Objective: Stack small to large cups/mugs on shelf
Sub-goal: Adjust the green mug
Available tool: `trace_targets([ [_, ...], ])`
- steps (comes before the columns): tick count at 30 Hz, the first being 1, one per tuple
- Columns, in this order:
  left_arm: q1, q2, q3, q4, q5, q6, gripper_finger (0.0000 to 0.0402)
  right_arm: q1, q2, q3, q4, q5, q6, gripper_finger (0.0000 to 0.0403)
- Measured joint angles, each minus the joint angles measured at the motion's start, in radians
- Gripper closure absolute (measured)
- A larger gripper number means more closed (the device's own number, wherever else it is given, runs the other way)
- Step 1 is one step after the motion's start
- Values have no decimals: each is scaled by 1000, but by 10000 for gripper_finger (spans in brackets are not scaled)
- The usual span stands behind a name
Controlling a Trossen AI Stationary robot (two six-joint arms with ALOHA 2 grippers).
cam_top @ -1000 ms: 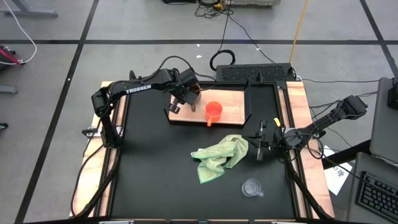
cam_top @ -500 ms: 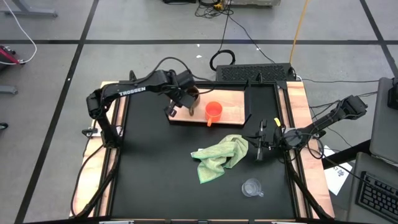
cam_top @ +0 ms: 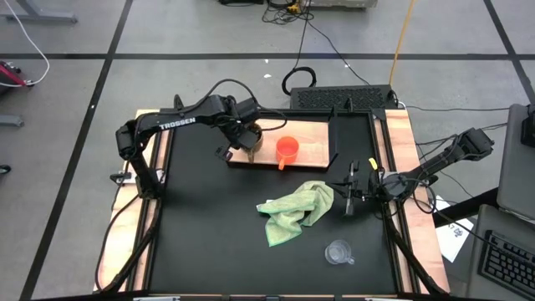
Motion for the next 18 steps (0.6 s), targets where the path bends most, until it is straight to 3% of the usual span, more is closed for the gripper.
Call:
trace_targets([
  [18, -4, 0, 0, 8, 27, -62, 382, 0, 0, 0, 0, 0, -7, 403],
])
